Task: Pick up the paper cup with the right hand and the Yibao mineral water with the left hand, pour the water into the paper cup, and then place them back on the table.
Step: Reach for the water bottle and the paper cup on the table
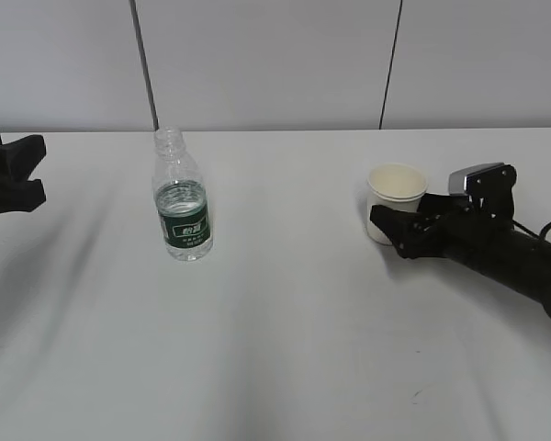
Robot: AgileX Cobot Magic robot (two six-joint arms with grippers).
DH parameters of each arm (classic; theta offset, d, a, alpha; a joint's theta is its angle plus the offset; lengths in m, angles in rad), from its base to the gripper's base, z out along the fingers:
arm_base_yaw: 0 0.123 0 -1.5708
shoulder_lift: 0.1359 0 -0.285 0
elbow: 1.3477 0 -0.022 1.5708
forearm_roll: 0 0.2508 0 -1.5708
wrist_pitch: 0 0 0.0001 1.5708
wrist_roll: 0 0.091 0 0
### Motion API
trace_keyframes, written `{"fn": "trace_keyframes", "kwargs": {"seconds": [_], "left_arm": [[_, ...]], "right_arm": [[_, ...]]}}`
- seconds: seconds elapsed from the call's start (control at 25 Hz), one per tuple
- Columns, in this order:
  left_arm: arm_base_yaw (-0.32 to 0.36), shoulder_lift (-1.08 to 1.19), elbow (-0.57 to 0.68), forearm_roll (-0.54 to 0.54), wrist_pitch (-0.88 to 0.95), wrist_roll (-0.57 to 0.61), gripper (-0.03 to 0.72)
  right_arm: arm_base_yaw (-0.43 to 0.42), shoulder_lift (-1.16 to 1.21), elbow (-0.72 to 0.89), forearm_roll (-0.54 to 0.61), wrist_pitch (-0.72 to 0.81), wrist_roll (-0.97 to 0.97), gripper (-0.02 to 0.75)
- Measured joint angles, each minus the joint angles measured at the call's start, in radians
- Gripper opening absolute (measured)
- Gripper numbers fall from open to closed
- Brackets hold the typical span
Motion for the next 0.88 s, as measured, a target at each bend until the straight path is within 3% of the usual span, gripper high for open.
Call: {"fn": "trace_keyframes", "kwargs": {"seconds": [0.88], "left_arm": [[0.000,0.000,0.000,0.000,0.000,0.000,0.342]], "right_arm": [[0.000,0.063,-0.082,-0.038,0.000,0.004,0.661]]}}
